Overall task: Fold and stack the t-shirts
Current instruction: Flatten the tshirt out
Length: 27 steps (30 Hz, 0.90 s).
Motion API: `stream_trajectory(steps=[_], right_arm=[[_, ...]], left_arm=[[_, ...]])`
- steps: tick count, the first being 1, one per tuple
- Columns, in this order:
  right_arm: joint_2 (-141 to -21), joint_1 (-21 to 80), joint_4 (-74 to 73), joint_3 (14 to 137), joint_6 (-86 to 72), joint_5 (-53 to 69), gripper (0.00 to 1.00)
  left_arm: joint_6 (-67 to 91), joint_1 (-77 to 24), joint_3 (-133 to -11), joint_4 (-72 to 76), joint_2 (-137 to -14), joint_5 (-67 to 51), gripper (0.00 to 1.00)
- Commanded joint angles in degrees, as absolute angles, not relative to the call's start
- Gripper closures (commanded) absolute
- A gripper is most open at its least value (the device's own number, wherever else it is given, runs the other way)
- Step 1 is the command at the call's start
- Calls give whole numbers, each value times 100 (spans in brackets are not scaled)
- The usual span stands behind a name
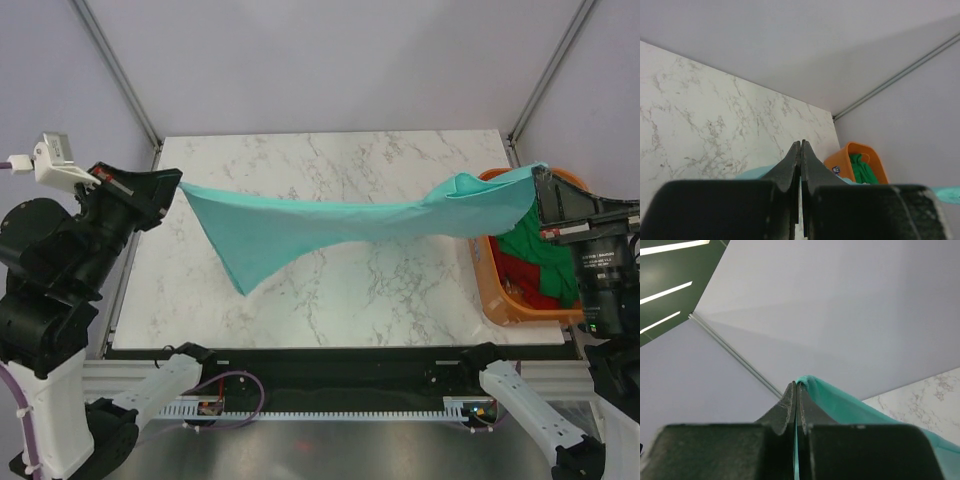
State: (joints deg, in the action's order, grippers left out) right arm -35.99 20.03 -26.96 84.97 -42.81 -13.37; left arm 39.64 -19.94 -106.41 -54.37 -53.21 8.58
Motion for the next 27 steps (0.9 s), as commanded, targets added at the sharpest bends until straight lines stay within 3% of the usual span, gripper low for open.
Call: stream_trajectory(steps=[1, 6, 11, 15, 23, 27], right_arm=[[-3919, 1986, -2988, 8508, -4359, -1335, 100], [-4806, 1986, -2858, 8490, -3903, -1634, 100], [-6519, 1978, -2313, 9181, -3437, -2161, 100], [-7837, 1925, -1725, 10158, -3059, -2311, 100], [-10405, 1450, -1775, 13758, -2338, -1600, 100], [-10170, 1371, -1828, 13730, -2312, -1608, 100]], left_arm=[[4113, -1969, -10301, -5467, -5457, 624, 98], [3894, -1969, -10178, -5371, -6160, 992, 98], [3490, -1715, -10370, -5002, -7432, 1442, 98], [3813, -723, -10713, -4527, -8576, 128, 98], [4481, -132, -14438, -4351, -10651, -667, 98], [4737, -79, -14643, -4263, -10539, -1168, 98]])
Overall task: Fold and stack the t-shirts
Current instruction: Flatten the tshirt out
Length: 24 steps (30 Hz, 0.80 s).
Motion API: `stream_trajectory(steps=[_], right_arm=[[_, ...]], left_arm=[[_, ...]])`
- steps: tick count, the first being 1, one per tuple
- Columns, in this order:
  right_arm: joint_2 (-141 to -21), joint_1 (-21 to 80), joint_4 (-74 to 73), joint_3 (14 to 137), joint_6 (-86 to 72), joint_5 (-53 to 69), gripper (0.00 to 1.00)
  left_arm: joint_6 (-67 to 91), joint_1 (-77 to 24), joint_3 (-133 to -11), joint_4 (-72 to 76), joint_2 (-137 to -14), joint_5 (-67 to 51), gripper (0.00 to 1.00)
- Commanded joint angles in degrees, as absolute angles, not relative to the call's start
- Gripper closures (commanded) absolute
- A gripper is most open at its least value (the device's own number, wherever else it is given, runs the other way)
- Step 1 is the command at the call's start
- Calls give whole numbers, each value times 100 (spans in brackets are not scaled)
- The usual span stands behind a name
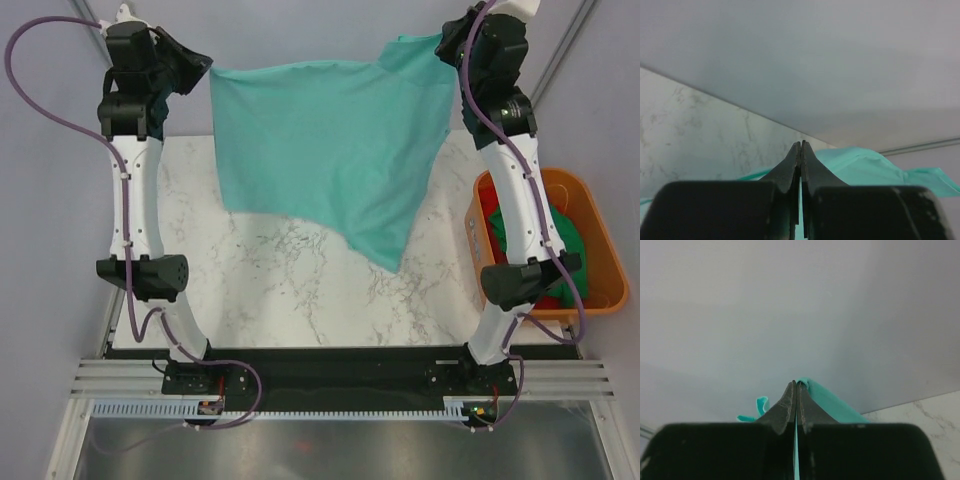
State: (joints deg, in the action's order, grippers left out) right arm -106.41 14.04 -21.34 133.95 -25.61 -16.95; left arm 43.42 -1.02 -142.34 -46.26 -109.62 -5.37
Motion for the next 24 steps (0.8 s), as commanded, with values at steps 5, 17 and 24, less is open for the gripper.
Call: stream_trajectory(steps=[5, 17, 24], right_arm=[[-8765, 1362, -1521, 11958, -2338, -1547, 100], [-5899, 1362, -2187, 7663, -3004, -1046, 100], [-4072, 1362, -3189, 4792, -4183, -922, 100]], left_arm=[[4509, -79, -13011, -4087, -9276, -1178, 98], [3806, -79, -8335, -3867, -6628, -308, 98], [3866, -79, -5786, -3779, -5582, -17, 98]])
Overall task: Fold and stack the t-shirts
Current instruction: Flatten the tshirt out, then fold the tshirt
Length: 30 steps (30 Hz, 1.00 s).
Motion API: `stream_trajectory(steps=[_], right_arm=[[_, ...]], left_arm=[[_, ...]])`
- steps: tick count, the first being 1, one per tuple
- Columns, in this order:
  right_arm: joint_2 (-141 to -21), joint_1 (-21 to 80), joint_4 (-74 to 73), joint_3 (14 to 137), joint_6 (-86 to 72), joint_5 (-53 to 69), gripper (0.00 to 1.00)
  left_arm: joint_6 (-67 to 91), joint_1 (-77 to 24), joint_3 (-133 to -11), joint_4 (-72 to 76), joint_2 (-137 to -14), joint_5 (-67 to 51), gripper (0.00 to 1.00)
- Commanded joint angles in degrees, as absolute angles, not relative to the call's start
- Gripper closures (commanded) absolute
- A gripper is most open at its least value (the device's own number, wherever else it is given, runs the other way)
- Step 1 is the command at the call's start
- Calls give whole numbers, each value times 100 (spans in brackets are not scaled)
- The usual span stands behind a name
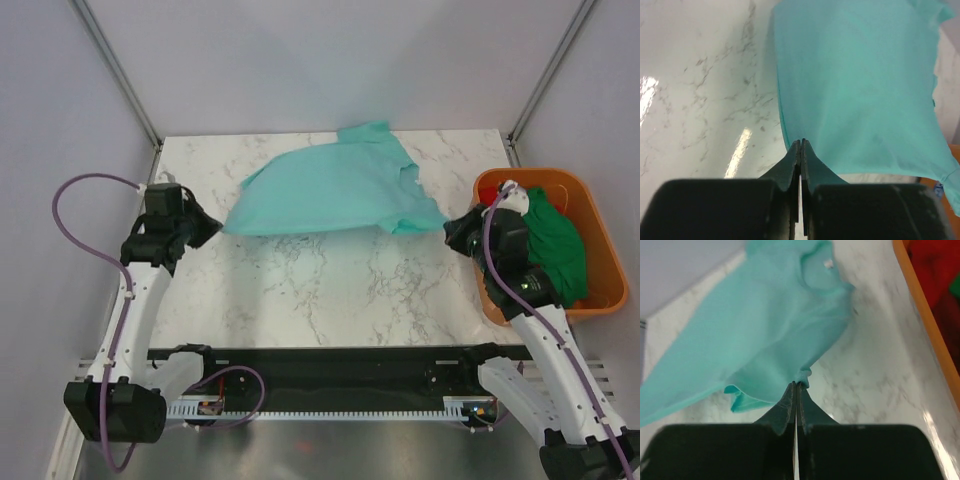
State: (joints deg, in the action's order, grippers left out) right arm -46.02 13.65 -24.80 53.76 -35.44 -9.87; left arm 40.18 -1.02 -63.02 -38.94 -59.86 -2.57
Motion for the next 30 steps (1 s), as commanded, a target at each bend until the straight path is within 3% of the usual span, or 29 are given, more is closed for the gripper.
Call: stream_trajectory(steps=[1, 4, 12, 19, 20, 23, 30], right_arm=[[-3948, 1362, -3347, 4616, -4201, -949, 100], [-3525, 1362, -3856, 4001, -4219, -897, 100], [-3647, 1362, -4623, 3841, -4333, -879, 100], [-3858, 1371, -4098, 4234, -4491, -861, 100], [-4050, 1371, -4009, 4341, -4483, -870, 100], [-4437, 1371, -3911, 4658, -4447, -844, 100], [-4369, 1371, -4201, 4070, -4394, -756, 100]], left_arm=[[3945, -79, -5348, -3779, -5416, -26, 98], [4209, -79, -4644, -3753, -5230, -298, 98], [4289, -88, -3429, -3762, -4966, -457, 98], [4498, -79, -3980, -3701, -5053, -701, 98], [4378, -79, -4103, -3709, -5115, -24, 98], [4342, -79, -4359, -3735, -5308, 210, 98], [4676, -79, -3745, -3735, -5080, 387, 98]])
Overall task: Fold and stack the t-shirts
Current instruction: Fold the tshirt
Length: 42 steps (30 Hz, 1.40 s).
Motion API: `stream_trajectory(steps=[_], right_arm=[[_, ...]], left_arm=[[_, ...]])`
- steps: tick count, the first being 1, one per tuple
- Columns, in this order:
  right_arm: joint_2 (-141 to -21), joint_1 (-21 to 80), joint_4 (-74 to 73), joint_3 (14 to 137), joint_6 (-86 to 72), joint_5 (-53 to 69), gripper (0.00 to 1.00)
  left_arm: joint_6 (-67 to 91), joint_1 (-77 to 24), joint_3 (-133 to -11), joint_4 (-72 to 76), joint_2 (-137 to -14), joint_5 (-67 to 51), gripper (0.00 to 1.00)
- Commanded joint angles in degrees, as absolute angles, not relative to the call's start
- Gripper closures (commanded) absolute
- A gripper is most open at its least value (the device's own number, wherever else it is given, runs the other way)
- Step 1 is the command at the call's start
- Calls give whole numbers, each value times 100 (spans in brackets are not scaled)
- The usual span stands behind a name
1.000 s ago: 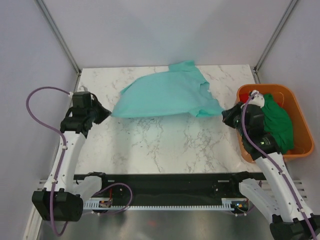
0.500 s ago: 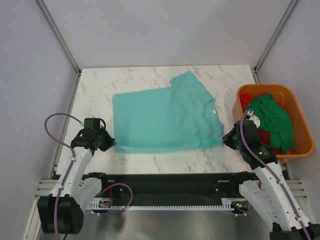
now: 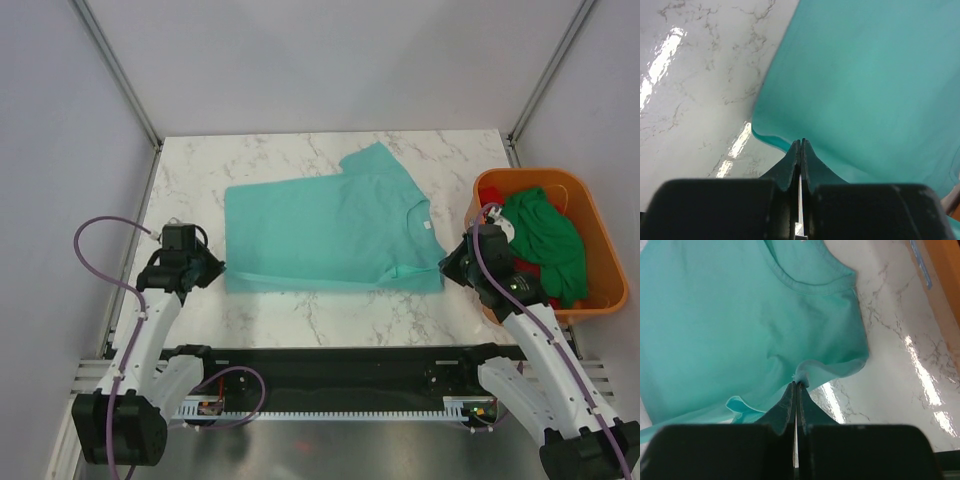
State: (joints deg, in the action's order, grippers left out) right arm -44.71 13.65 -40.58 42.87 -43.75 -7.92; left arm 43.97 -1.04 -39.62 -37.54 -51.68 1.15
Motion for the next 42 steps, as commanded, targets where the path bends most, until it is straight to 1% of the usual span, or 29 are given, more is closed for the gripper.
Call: stream_trajectory(steps=[1, 7, 10, 12, 16, 18, 22, 24, 25, 30, 33, 42], right_arm=[[-4333, 1362, -4332, 3965, -4412, -765, 100], [-4359, 1380, -4763, 4034, -4316, -852, 100], [-4578, 1380, -4572, 4139, -4263, -1011, 100], [-4798, 1450, -4395, 4236, -4166, -1037, 100], [-5666, 1696, -3843, 4700, -3868, -1265, 100], [-5949, 2002, -3544, 4999, -3745, -1432, 100], [-6914, 2364, -3305, 5571, -3323, -1836, 100], [-7206, 2426, -3235, 5869, -3059, -2012, 100], [-7425, 2426, -3208, 5949, -2954, -2047, 100], [-8015, 2434, -3059, 6555, -2445, -2556, 100], [-8296, 2426, -2936, 6863, -2225, -2663, 100], [-9131, 2435, -2813, 7321, -1697, -2558, 100]], left_arm=[[4693, -79, -3701, -3735, -5106, 387, 98], [4860, -88, -3411, -3753, -5133, 431, 98], [4974, -88, -3331, -3735, -5185, 501, 98], [5018, -88, -3383, -3718, -5351, 746, 98], [5019, -88, -3612, -3718, -5747, 747, 98], [5019, -88, -3743, -3718, -5914, 747, 98], [5019, -88, -3849, -3718, -6309, 747, 98], [5254, -88, -3963, -3439, -6503, 1263, 98], [5238, -88, -4007, -3428, -6591, 1344, 98], [5247, -88, -4306, -3358, -7206, 1468, 98], [5203, -88, -4508, -3305, -7444, 1511, 98], [5080, -88, -5027, -3252, -8033, 1608, 98]])
